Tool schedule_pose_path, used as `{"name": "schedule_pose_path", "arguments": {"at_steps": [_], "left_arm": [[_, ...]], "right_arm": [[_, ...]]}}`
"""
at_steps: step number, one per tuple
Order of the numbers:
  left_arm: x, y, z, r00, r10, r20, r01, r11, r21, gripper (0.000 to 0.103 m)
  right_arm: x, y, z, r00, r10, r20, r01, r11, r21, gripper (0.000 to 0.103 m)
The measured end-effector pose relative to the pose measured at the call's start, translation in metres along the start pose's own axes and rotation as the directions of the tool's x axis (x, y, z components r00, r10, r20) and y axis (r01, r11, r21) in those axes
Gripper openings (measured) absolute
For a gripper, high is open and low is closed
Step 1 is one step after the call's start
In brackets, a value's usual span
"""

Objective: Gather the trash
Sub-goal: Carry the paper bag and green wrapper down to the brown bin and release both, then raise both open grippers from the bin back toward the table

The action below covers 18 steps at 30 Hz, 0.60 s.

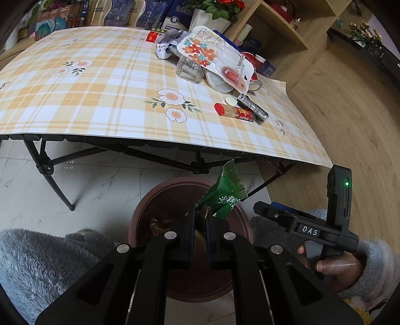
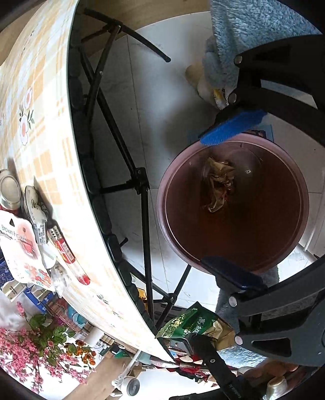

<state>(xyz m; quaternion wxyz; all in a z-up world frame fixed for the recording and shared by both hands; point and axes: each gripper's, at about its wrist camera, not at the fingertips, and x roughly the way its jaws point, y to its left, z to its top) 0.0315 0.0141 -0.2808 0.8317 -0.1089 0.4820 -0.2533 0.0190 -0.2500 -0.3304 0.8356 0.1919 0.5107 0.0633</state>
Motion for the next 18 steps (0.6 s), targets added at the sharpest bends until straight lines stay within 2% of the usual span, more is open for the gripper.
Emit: {"name": "schedule_pose_path", "arguments": {"at_steps": [4, 6, 7, 8, 12, 14, 18], "left_arm": [[-0.002, 0.002, 0.000, 0.999, -0.035, 0.009, 0.035, 0.999, -0.017, 0.011], [-0.004, 0.004, 0.001, 0.999, -0.046, 0.017, 0.047, 0.998, -0.028, 0.024], [-0.005, 0.005, 0.001, 0.998, -0.050, 0.024, 0.050, 0.998, -0.036, 0.040], [-0.007, 0.006, 0.001, 0.998, -0.059, 0.031, 0.060, 0.997, -0.044, 0.051], [-0.017, 0.003, 0.001, 0.996, -0.028, 0.079, 0.031, 0.998, -0.045, 0.068], [-0.021, 0.000, 0.001, 0.995, 0.015, 0.100, -0.011, 0.999, -0.042, 0.079], [-0.023, -0.002, 0.002, 0.991, 0.075, 0.109, -0.071, 0.997, -0.037, 0.088]], "right_arm": [[0.000, -0.002, 0.000, 1.000, -0.001, -0.001, 0.001, 1.000, 0.011, 0.089], [0.001, -0.002, 0.000, 1.000, -0.003, -0.004, 0.003, 1.000, 0.012, 0.089], [0.001, -0.002, 0.000, 1.000, -0.003, -0.005, 0.003, 1.000, 0.012, 0.089], [0.001, -0.002, 0.000, 1.000, -0.002, -0.005, 0.003, 1.000, 0.011, 0.089], [0.001, -0.002, 0.000, 1.000, -0.005, -0.008, 0.005, 1.000, 0.009, 0.089], [0.002, -0.002, 0.000, 1.000, -0.008, -0.009, 0.008, 1.000, 0.010, 0.089], [0.002, 0.000, 0.000, 1.000, -0.013, -0.010, 0.013, 1.000, 0.008, 0.090]]}}
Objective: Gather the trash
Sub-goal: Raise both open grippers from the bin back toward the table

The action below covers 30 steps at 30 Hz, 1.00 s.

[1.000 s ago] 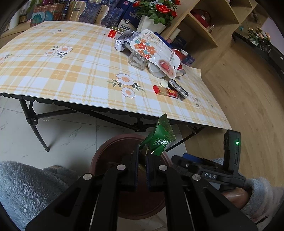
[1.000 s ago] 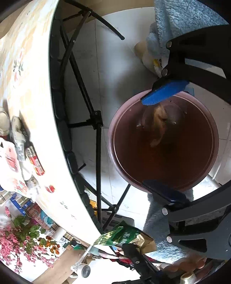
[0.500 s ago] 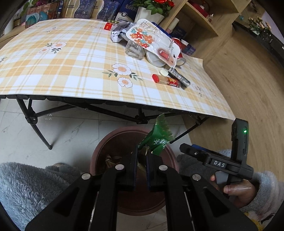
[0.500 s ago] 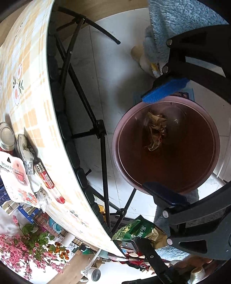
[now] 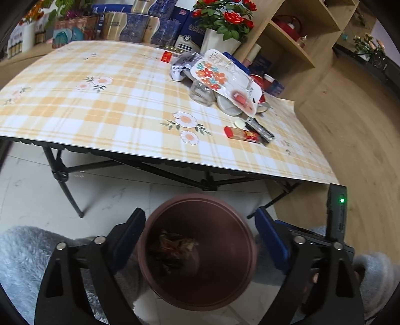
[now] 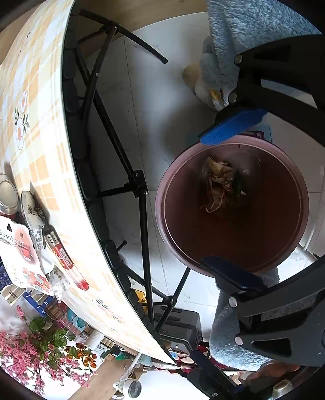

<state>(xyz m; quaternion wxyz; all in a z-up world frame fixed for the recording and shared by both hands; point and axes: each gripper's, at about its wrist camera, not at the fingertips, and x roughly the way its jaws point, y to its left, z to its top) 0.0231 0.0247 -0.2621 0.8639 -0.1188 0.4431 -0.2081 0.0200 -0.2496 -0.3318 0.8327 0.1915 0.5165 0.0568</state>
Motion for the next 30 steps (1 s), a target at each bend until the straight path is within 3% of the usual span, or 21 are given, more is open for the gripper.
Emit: {"name": "schedule_pose_path", "arguments": {"at_steps": [9, 21, 30], "left_arm": [[-0.004, 0.002, 0.003, 0.998, 0.066, 0.022, -0.067, 0.998, 0.000, 0.093], [-0.002, 0.002, 0.004, 0.996, 0.083, 0.017, -0.083, 0.997, 0.002, 0.093], [0.002, 0.003, 0.005, 0.996, 0.092, 0.010, -0.092, 0.996, -0.006, 0.093]], "right_arm": [[-0.012, 0.014, 0.000, 0.999, -0.008, 0.052, 0.011, 0.998, -0.067, 0.090], [-0.037, 0.033, 0.009, 0.985, -0.004, 0.171, 0.037, 0.981, -0.189, 0.090], [-0.047, 0.049, 0.016, 0.979, -0.021, 0.200, 0.087, 0.941, -0.327, 0.090]]}}
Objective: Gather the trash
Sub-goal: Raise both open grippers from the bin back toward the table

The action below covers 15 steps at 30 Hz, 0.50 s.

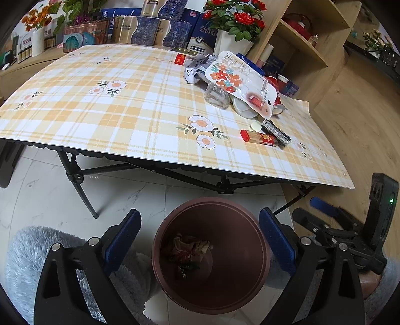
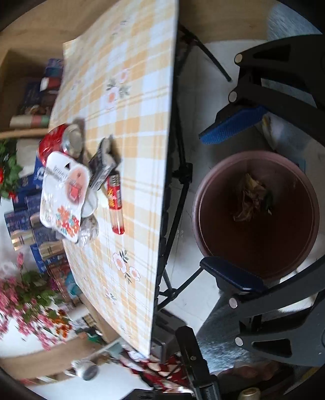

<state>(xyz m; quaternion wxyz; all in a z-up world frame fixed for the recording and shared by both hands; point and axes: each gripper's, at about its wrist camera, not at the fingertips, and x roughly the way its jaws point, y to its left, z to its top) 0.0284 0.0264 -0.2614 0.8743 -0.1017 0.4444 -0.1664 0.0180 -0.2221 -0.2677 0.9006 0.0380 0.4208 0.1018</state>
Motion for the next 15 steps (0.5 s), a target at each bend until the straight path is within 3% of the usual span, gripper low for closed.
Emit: {"name": "schedule_pose_path", "arguments": {"at_steps": [4, 6, 15], "left_arm": [[0.002, -0.001, 0.001, 1.000, 0.008, -0.001, -0.008, 1.000, -0.001, 0.093], [0.001, -0.001, 0.001, 1.000, 0.008, 0.009, -0.008, 1.000, -0.002, 0.093], [-0.008, 0.002, 0.014, 0.996, 0.028, 0.081, -0.025, 0.999, -0.037, 0.093]], "right_arm": [[-0.008, 0.000, 0.015, 0.999, -0.026, 0.039, 0.029, 0.996, -0.087, 0.090], [-0.012, -0.007, 0.025, 0.998, -0.022, 0.062, 0.028, 0.995, -0.101, 0.096], [-0.012, -0.054, 0.064, 0.994, -0.059, 0.089, 0.060, 0.998, -0.008, 0.097]]}}
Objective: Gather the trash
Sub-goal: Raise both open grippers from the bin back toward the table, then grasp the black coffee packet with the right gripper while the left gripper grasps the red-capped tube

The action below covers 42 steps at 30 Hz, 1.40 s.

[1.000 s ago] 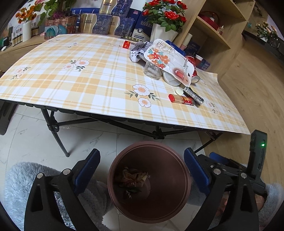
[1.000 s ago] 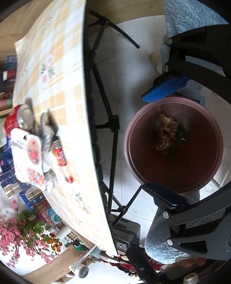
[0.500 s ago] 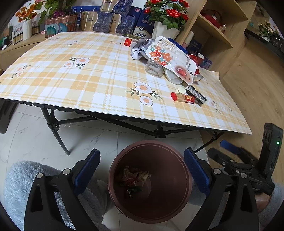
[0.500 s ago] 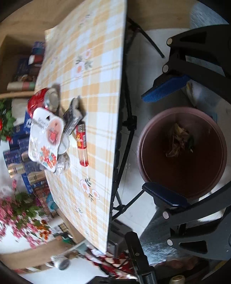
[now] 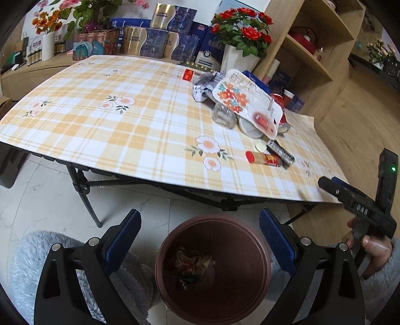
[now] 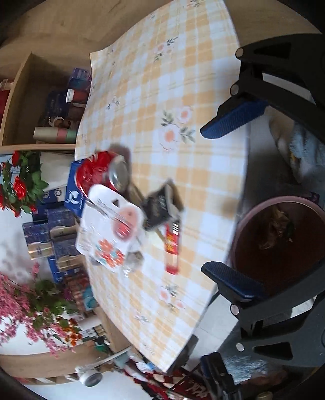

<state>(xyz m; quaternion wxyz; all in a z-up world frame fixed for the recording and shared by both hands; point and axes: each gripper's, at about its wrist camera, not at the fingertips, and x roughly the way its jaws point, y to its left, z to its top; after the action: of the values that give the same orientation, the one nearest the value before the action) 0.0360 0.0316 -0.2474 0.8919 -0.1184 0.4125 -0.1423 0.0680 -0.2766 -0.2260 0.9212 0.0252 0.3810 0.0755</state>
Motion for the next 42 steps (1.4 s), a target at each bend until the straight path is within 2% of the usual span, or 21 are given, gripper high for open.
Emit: {"name": "schedule_pose_path", "arguments": {"at_steps": [4, 6, 13, 18, 19, 20, 21, 25, 29, 33, 34, 35, 39, 42], "left_arm": [[0.003, -0.001, 0.007, 1.000, -0.001, -0.002, 0.001, 1.000, 0.002, 0.093], [0.005, -0.003, 0.010, 1.000, 0.004, -0.005, -0.004, 1.000, 0.013, 0.093], [0.013, -0.009, 0.024, 1.000, -0.008, 0.001, 0.008, 0.998, 0.060, 0.091], [0.020, -0.015, 0.028, 1.000, -0.024, -0.012, 0.025, 0.995, 0.099, 0.086], [0.022, -0.016, 0.029, 1.000, -0.026, -0.016, 0.028, 0.994, 0.103, 0.086], [0.024, -0.017, 0.029, 0.999, -0.027, -0.019, 0.029, 0.994, 0.106, 0.085], [0.027, -0.018, 0.029, 0.999, -0.031, -0.023, 0.033, 0.993, 0.111, 0.084], [0.038, -0.023, 0.032, 0.999, -0.021, -0.026, 0.025, 0.988, 0.155, 0.084], [0.053, -0.025, 0.039, 0.997, -0.040, -0.071, 0.049, 0.990, 0.135, 0.082], [0.070, -0.043, 0.049, 0.991, -0.060, -0.124, 0.074, 0.991, 0.111, 0.082], [0.076, -0.050, 0.053, 0.988, -0.063, -0.144, 0.077, 0.992, 0.096, 0.086], [0.081, -0.054, 0.054, 0.985, -0.066, -0.158, 0.080, 0.993, 0.083, 0.095], [0.109, -0.075, 0.064, 0.978, -0.050, -0.201, 0.049, 0.999, -0.012, 0.097], [0.125, -0.095, 0.071, 0.978, 0.019, -0.206, -0.024, 0.999, -0.022, 0.097]], "right_arm": [[0.016, -0.015, 0.023, 0.999, 0.040, 0.009, -0.040, 0.999, 0.024, 0.095], [0.027, -0.018, 0.032, 0.998, 0.069, 0.001, -0.069, 0.997, 0.030, 0.087], [0.086, -0.017, 0.055, 0.977, 0.179, -0.116, -0.172, 0.983, 0.072, 0.077], [0.110, -0.004, 0.060, 0.971, 0.181, -0.156, -0.178, 0.984, 0.033, 0.075], [0.111, -0.001, 0.060, 0.973, 0.175, -0.153, -0.174, 0.985, 0.017, 0.071], [0.112, 0.001, 0.060, 0.973, 0.169, -0.157, -0.170, 0.985, 0.007, 0.062], [0.112, 0.002, 0.060, 0.975, 0.153, -0.159, -0.155, 0.988, 0.001, 0.055], [0.103, -0.004, 0.058, 0.977, 0.162, -0.138, -0.156, 0.986, 0.051, 0.045], [0.083, -0.015, 0.054, 0.986, 0.145, -0.078, -0.139, 0.987, 0.084, 0.042], [0.065, -0.029, 0.050, 0.992, 0.120, -0.035, -0.115, 0.986, 0.118, 0.041], [0.060, -0.032, 0.048, 0.994, 0.110, -0.024, -0.106, 0.987, 0.122, 0.041], [0.056, -0.035, 0.046, 0.995, 0.103, -0.016, -0.101, 0.987, 0.125, 0.041], [0.037, -0.049, 0.038, 0.996, 0.082, 0.031, -0.086, 0.987, 0.139, 0.041], [0.028, -0.059, 0.033, 0.997, 0.062, 0.042, -0.068, 0.986, 0.154, 0.041]]}}
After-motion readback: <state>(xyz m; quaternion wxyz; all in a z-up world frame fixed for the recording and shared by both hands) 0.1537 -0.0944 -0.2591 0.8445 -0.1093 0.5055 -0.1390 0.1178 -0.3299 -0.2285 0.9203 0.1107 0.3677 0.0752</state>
